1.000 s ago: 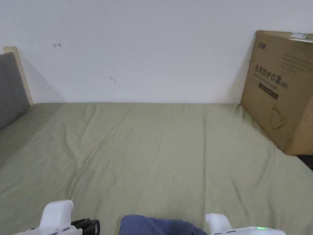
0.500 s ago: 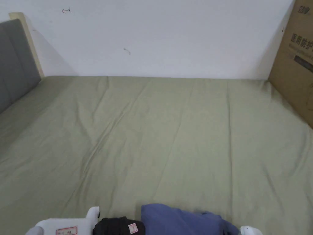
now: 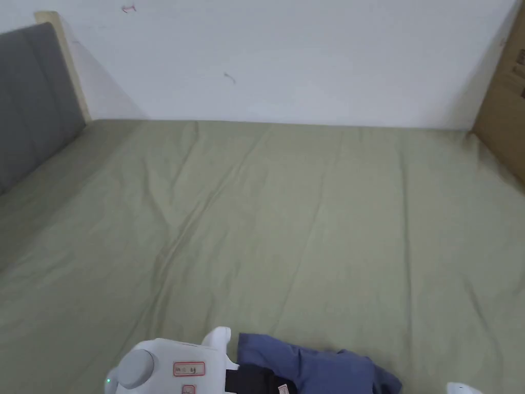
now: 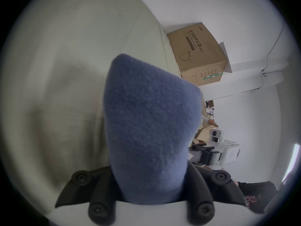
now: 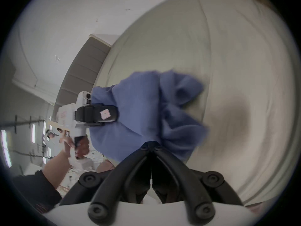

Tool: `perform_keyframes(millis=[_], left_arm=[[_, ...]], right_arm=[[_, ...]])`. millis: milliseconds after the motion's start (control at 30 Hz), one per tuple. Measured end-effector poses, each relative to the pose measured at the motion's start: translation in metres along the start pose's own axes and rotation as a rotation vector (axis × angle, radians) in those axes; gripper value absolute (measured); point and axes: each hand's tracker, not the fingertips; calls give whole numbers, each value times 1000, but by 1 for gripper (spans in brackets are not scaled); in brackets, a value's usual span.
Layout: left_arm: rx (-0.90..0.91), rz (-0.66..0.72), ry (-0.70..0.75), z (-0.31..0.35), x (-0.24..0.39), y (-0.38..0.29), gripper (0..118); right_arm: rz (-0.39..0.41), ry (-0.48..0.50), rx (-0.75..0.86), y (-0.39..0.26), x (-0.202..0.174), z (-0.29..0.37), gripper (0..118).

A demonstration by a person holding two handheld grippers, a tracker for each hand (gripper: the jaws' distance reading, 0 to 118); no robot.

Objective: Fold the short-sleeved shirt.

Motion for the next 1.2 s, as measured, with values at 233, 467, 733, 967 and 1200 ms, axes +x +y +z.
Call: perform_keyframes(millis=[233,467,733,967,1200], left_arm=[[180,-9,453,216,-52,24,17],[52,-19,1045,310,-105,50,71],[355,3,1270,318,-90,27,95],[500,-237,830,194,30,-46,12],[713,-465,577,100,165,-96,0]], right_arm=[[74,-52,24,-3,-31,30,0],[117,-129,-33,-12,-36,22,0],[127,-147,4,-16,-50,23,0],[161,-166,114,-1,-68,57,0],[273,-220,400,-6,-97,120,0]])
